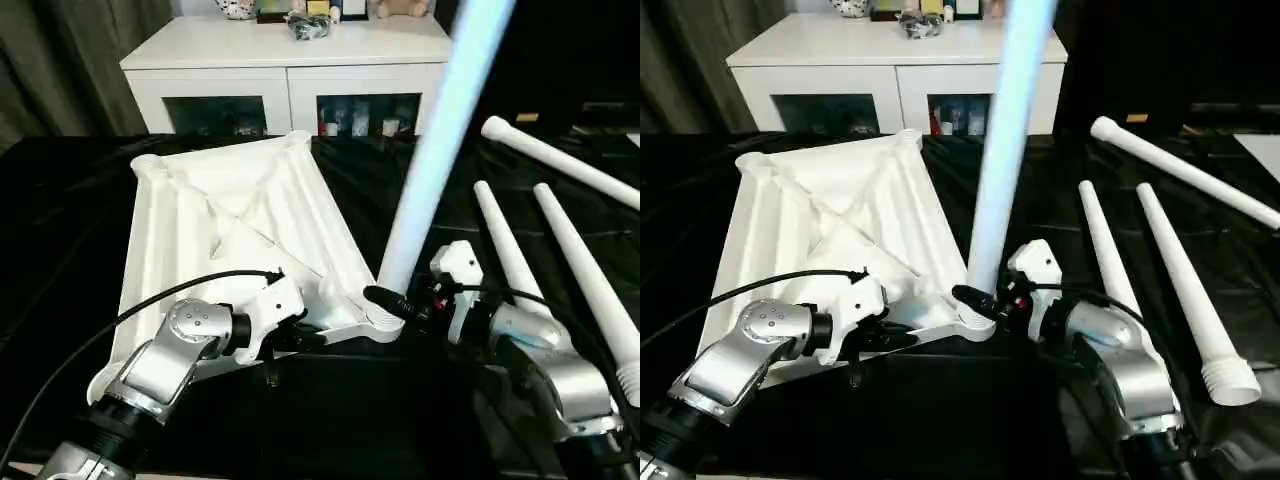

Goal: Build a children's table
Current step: Insert table leg to table base

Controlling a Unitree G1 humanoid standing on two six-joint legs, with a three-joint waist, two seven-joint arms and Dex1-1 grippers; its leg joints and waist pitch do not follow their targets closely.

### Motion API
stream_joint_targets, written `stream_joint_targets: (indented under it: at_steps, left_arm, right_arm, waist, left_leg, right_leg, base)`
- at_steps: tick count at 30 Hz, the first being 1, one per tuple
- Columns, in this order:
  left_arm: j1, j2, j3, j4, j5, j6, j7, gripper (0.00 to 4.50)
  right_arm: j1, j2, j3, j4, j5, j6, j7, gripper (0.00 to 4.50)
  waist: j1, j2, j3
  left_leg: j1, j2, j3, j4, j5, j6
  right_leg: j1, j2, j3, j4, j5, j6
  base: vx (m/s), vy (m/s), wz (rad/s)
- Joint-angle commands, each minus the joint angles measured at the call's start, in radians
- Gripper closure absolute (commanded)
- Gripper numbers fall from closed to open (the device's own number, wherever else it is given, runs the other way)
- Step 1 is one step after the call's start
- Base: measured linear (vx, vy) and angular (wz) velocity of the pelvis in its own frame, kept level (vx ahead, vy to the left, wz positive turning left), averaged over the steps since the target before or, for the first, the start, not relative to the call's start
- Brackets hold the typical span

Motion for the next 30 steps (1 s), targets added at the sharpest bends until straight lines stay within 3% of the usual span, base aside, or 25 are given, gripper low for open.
stream_joint_targets:
  at_steps: [1, 3, 4, 10, 15, 16, 17, 18, 19, 22, 23, 25, 26, 27, 28, 29, 30]
  left_arm:
    - [-0.026, 0.015, 0.032, -0.020, -0.004, -0.034, 0.015, 4.50]
    - [-0.027, 0.015, 0.032, -0.019, -0.004, -0.034, 0.017, 4.50]
    - [-0.028, 0.014, 0.032, -0.019, -0.004, -0.033, 0.018, 4.50]
    - [-0.032, 0.008, 0.033, -0.015, -0.003, -0.032, 0.024, 4.50]
    - [-0.031, 0.002, 0.034, -0.016, -0.003, -0.030, 0.028, 4.50]
    - [-0.031, 0.001, 0.035, -0.016, -0.003, -0.029, 0.032, 4.50]
    - [-0.031, 0.001, 0.035, -0.016, -0.003, -0.029, 0.032, 4.50]
    - [-0.030, 0.001, 0.036, -0.017, -0.003, -0.029, 0.035, 4.50]
    - [-0.030, 0.001, 0.037, -0.018, -0.004, -0.028, 0.037, 4.50]
    - [-0.029, 0.001, 0.039, -0.020, -0.004, -0.028, 0.040, 4.50]
    - [-0.028, 0.001, 0.041, -0.022, -0.005, -0.027, 0.041, 4.50]
    - [-0.028, 0.001, 0.041, -0.022, -0.005, -0.027, 0.041, 4.50]
    - [-0.029, 0.000, 0.043, -0.021, -0.005, -0.027, 0.044, 4.50]
    - [-0.039, -0.008, 0.048, -0.014, -0.002, -0.029, 0.057, 4.50]
    - [-0.041, -0.009, 0.048, -0.012, -0.001, -0.030, 0.060, 4.50]
    - [-0.048, -0.013, 0.049, -0.007, 0.000, -0.031, 0.065, 4.50]
    - [-0.049, -0.014, 0.049, -0.006, 0.001, -0.031, 0.066, 4.50]
  right_arm:
    - [0.021, -0.022, 0.070, 0.068, -0.028, 0.091, 0.043, 2.62]
    - [0.015, -0.033, 0.084, 0.082, -0.028, 0.118, 0.063, 2.62]
    - [0.018, -0.037, 0.089, 0.085, -0.027, 0.123, 0.074, 2.62]
    - [0.029, -0.035, 0.094, 0.100, -0.019, 0.130, 0.079, 2.62]
    - [0.025, 0.008, 0.039, 0.131, 0.016, 0.124, 0.043, 2.62]
    - [0.021, 0.026, 0.006, 0.144, 0.032, 0.113, 0.020, 2.62]
    - [0.021, 0.026, 0.006, 0.144, 0.032, 0.113, 0.020, 2.62]
    - [0.022, 0.045, -0.034, 0.155, 0.050, 0.094, -0.008, 2.62]
    - [0.024, 0.057, -0.060, 0.161, 0.061, 0.080, -0.026, 2.62]
    - [0.039, 0.073, -0.091, 0.157, 0.081, 0.060, -0.044, 2.62]
    - [0.053, 0.085, -0.107, 0.149, 0.094, 0.045, -0.053, 2.62]
    - [0.055, 0.086, -0.109, 0.148, 0.095, 0.043, -0.055, 2.62]
    - [0.077, 0.101, -0.124, 0.136, 0.104, 0.019, -0.068, 2.62]
    - [0.127, 0.124, -0.123, 0.104, 0.091, -0.040, -0.086, 2.62]
    - [0.137, 0.127, -0.119, 0.098, 0.085, -0.052, -0.089, 2.62]
    - [0.163, 0.129, -0.098, 0.081, 0.054, -0.088, -0.098, 2.62]
    - [0.166, 0.129, -0.094, 0.079, 0.049, -0.094, -0.099, 2.62]
  waist:
    - [0.000, -0.021, -0.054]
    - [0.002, -0.014, -0.054]
    - [0.002, -0.020, -0.054]
    - [0.003, -0.023, -0.053]
    - [0.001, -0.024, -0.052]
    - [0.001, -0.018, -0.052]
    - [-0.002, -0.020, -0.051]
    - [-0.003, -0.016, -0.050]
    - [-0.004, -0.019, -0.050]
    - [-0.006, -0.015, -0.048]
    - [-0.008, -0.005, -0.046]
    - [-0.005, -0.010, -0.049]
    - [-0.004, 0.000, -0.048]
    - [-0.006, 0.002, -0.046]
    - [-0.003, 0.017, -0.047]
    - [-0.003, 0.006, -0.048]
    - [-0.003, 0.010, -0.047]
  left_leg:
    - [0.013, 0.071, -0.038, -0.089, -0.294, 0.035]
    - [0.015, 0.071, -0.037, -0.087, -0.292, 0.033]
    - [0.013, 0.072, -0.038, -0.088, -0.290, 0.033]
    - [0.017, 0.073, -0.038, -0.091, -0.322, 0.017]
    - [0.017, 0.072, -0.040, -0.092, -0.346, 0.009]
    - [0.018, 0.073, -0.041, -0.093, -0.354, 0.006]
    - [0.020, 0.073, -0.041, -0.094, -0.373, 0.001]
    - [0.022, 0.073, -0.043, -0.096, -0.397, -0.008]
    - [0.022, 0.073, -0.044, -0.097, -0.411, -0.014]
    - [0.024, 0.072, -0.045, -0.099, -0.439, -0.024]
    - [0.024, 0.071, -0.046, -0.100, -0.462, -0.031]
    - [0.022, 0.070, -0.048, -0.099, -0.444, -0.024]
    - [0.022, 0.070, -0.048, -0.099, -0.442, -0.023]
    - [0.020, 0.071, -0.046, -0.100, -0.451, -0.024]
    - [0.023, 0.071, -0.048, -0.099, -0.457, -0.028]
    - [0.024, 0.072, -0.047, -0.101, -0.460, -0.028]
    - [0.020, 0.072, -0.049, -0.104, -0.461, -0.027]
  right_leg:
    - [0.042, -0.067, 0.054, -0.086, -0.327, -0.178]
    - [0.040, -0.069, 0.056, -0.086, -0.321, -0.184]
    - [0.043, -0.070, 0.056, -0.084, -0.322, -0.184]
    - [0.037, -0.070, 0.057, -0.089, -0.358, -0.171]
    - [0.036, -0.072, 0.056, -0.093, -0.388, -0.164]
    - [0.035, -0.072, 0.056, -0.093, -0.393, -0.163]
    - [0.032, -0.071, 0.056, -0.096, -0.404, -0.161]
    - [0.031, -0.071, 0.055, -0.100, -0.421, -0.155]
    - [0.030, -0.071, 0.054, -0.099, -0.430, -0.151]
    - [0.028, -0.072, 0.054, -0.105, -0.457, -0.137]
    - [0.026, -0.070, 0.053, -0.109, -0.466, -0.130]
    - [0.030, -0.072, 0.052, -0.104, -0.462, -0.131]
    - [0.028, -0.073, 0.054, -0.105, -0.459, -0.133]
    - [0.026, -0.073, 0.055, -0.110, -0.460, -0.129]
    - [0.025, -0.075, 0.055, -0.109, -0.458, -0.128]
    - [0.023, -0.072, 0.054, -0.110, -0.440, -0.130]
    - [0.028, -0.070, 0.052, -0.108, -0.424, -0.134]
  base:
    - [0.000, 0.000, 0.00]
    - [0.000, 0.000, 0.00]
    - [0.000, 0.000, 0.00]
    - [0.000, 0.000, 0.00]
    - [0.000, 0.000, 0.00]
    - [0.000, 0.000, 0.00]
    - [0.000, 0.000, 0.00]
    - [0.000, 0.000, 0.00]
    - [0.000, 0.000, 0.00]
    - [0.000, 0.000, 0.00]
    - [0.000, 0.000, 0.00]
    - [0.000, 0.000, 0.00]
    - [0.000, 0.000, 0.00]
    - [0.000, 0.000, 0.00]
    - [0.000, 0.000, 0.00]
    - [0.000, 0.000, 0.00]
    - [0.000, 0.000, 0.00]
